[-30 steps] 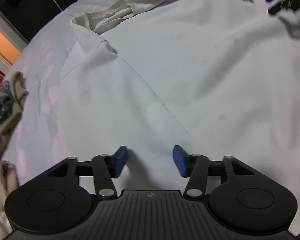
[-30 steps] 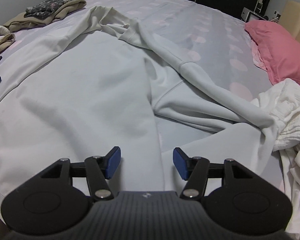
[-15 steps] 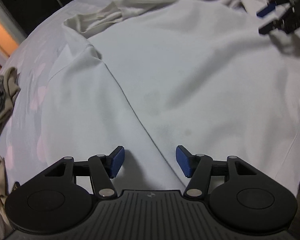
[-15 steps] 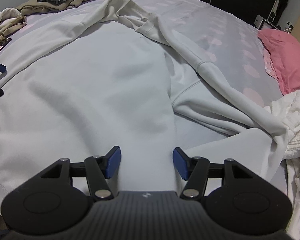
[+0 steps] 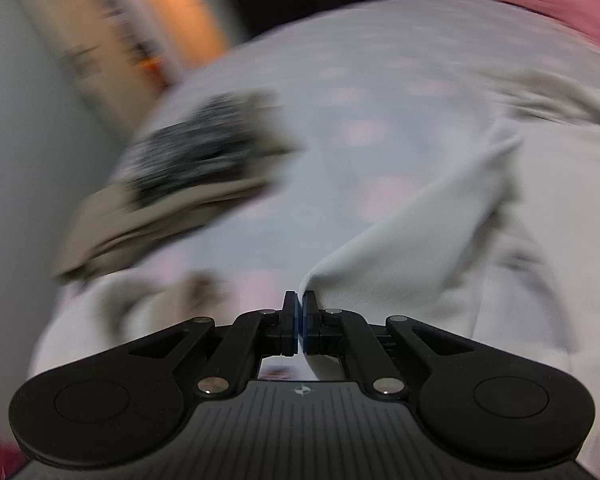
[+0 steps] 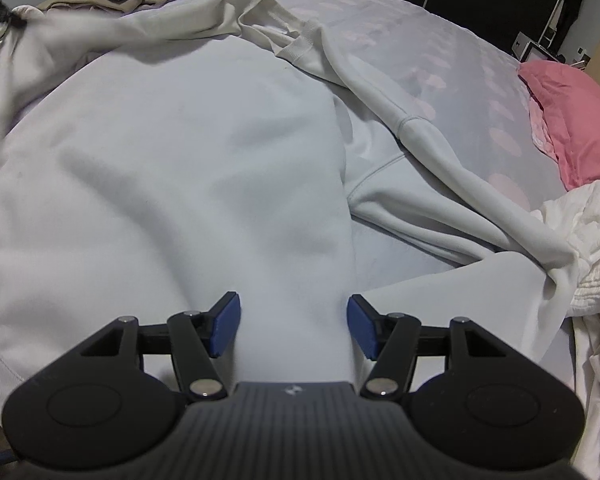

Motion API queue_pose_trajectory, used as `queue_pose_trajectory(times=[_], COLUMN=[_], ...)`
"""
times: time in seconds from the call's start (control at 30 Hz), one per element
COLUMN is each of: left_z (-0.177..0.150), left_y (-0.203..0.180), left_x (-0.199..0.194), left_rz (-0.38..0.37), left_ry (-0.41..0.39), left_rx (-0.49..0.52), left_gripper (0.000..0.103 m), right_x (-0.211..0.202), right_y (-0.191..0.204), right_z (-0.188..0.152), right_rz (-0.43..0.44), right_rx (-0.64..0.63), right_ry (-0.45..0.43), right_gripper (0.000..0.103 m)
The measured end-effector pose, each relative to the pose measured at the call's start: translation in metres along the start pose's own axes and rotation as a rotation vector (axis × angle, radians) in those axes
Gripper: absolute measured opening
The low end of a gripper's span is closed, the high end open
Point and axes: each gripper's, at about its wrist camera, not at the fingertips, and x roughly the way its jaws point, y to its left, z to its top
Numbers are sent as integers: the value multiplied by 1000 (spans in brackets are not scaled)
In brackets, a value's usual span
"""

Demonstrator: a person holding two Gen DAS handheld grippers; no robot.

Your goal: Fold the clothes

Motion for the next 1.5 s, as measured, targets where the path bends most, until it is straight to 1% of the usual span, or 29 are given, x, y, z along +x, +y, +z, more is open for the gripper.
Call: queue_pose_trajectory(times=[0.1, 0.13, 0.17, 0.2, 0.23, 0.27, 0.33, 0.4, 0.47, 0.5, 0.63, 0.67, 0.73, 0.77, 0.83, 0.9, 0.97, 1.03, 1.07, 1.13, 1.2, 1.33, 1.43, 1.47, 1.5], left_z=[0, -1, -1, -1, 0, 0, 0, 1, 1, 0, -1, 1, 7, 10, 14, 17, 17, 19, 20, 23, 25, 28, 29, 29, 29], left_y=[34, 45, 56, 64, 66, 68, 65, 57, 55, 57, 76, 76, 73, 71, 70, 75, 82, 81, 79, 72, 67, 62, 64, 64, 65], left_x=[17, 23, 28, 32, 31, 30, 27, 25, 26, 25, 17, 14, 6, 3, -2, -1, 1, 1, 0, -2, -3, -4, -4, -5, -7], left_rz=[19, 25, 31, 43, 64, 84, 114, 134, 141, 136, 95, 96, 108, 117, 137, 140, 124, 122, 122, 119, 115, 106, 105, 106, 99], left_ry=[42, 56, 70, 78, 75, 73, 69, 76, 94, 99, 92, 80, 50, 36, 16, 19, 35, 31, 26, 17, 11, -3, -11, -17, -29], left_rx=[-96, -128, -159, -176, -166, -156, -130, -94, -56, -67, -178, -179, -157, -141, -117, -144, -196, -201, -199, -183, -174, -181, -191, -195, -201], left_gripper=[2, 10, 13, 23, 34, 36, 45, 50, 50, 50, 51, 52, 54, 56, 62, 63, 63, 63, 63, 63, 62, 61, 60, 60, 59], right_x=[-1, -2, -2, -2, -2, -2, -3, -5, -6, -8, -17, -19, -23, -25, -27, -27, -26, -21, -16, -4, 5, 9, 11, 12, 12], right_y=[5, 7, 9, 10, 11, 12, 12, 12, 11, 11, 7, 5, -9, -18, -38, -57, -70, -76, -80, -89, -94, -95, -96, -95, -94], right_z=[3, 4, 5, 6, 6, 6, 8, 9, 9, 8, 4, 2, 0, -2, -8, -15, -22, -28, -31, -39, -47, -55, -60, -60, -59], right_rz=[-4, -6, -8, -10, -12, -14, -15, -13, -10, -9, -9, -17, -45, -72, -143, -200, -209, -189, -177, -205, -270, -361, -373, -375, -352], right_rx=[-16, -24, -30, -36, -41, -47, -50, -51, -54, -56, -66, -55, 10, 50, 135, 221, 303, 388, 448, 580, 676, 759, 813, 807, 787], right_ry=[8, 11, 13, 15, 17, 19, 21, 20, 18, 16, 12, 9, 0, 0, 12, 29, 39, 48, 59, 93, 132, 110, 104, 103, 94], right_gripper=[63, 63, 63, 63, 63, 63, 63, 63, 63, 63, 64, 64, 64, 64, 64, 64, 64, 64, 67, 72, 72, 76, 78, 78, 74])
